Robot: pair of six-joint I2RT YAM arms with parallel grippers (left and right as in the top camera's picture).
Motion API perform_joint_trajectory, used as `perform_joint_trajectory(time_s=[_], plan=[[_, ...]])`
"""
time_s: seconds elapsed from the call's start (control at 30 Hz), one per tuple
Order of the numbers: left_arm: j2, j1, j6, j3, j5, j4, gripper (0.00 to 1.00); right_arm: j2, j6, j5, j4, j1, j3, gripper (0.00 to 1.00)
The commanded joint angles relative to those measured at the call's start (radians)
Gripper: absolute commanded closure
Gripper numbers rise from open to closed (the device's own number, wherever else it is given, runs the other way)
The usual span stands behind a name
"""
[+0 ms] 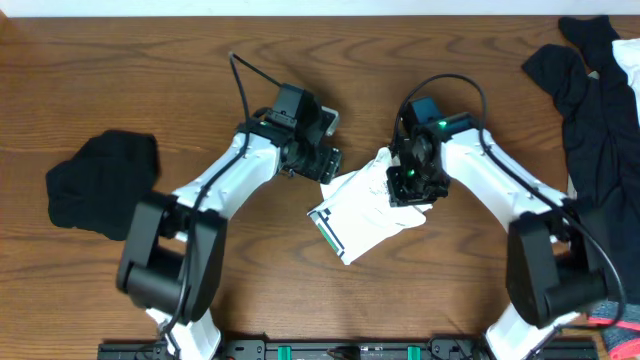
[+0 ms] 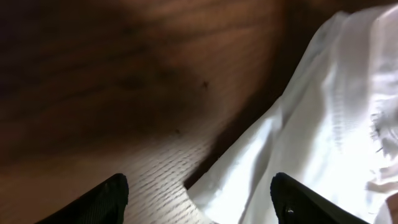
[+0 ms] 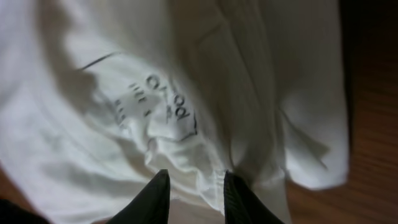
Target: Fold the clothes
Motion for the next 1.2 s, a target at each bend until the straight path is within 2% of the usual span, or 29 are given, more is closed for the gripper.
perform_joint_trajectory(time_s=[0.0, 0.3, 0.4, 0.77, 0.97, 1.07, 1.17], plan=[[0.047, 0.004, 0.021, 0.000, 0.057, 0.001, 0.24, 0.049, 0.000, -0.013, 0.026, 0.006, -0.008, 0.73], [0.101, 0.004, 0.020, 0.000, 0.059, 0.012, 0.22, 0.079, 0.000, 0.132, 0.217, 0.006, -0.008, 0.70], [0.101, 0.004, 0.016, 0.000, 0.110, 0.007, 0.22, 0.079, 0.000, 0.163, 0.263, 0.006, -0.008, 0.68], [0.097, 0.006, 0.013, 0.000, 0.143, -0.033, 0.21, 0.079, -0.005, 0.163, 0.286, 0.006, -0.008, 0.64], [0.090, 0.032, -0.041, 0.000, 0.148, -0.052, 0.09, 0.079, -0.019, 0.163, 0.270, 0.006, -0.008, 0.64], [0.090, 0.063, -0.062, 0.000, 0.219, -0.048, 0.08, 0.079, -0.019, 0.174, 0.263, 0.006, -0.008, 0.64], [0.090, 0.094, -0.062, 0.000, 0.361, -0.040, 0.08, 0.079, -0.019, 0.174, 0.256, 0.006, -0.008, 0.63]])
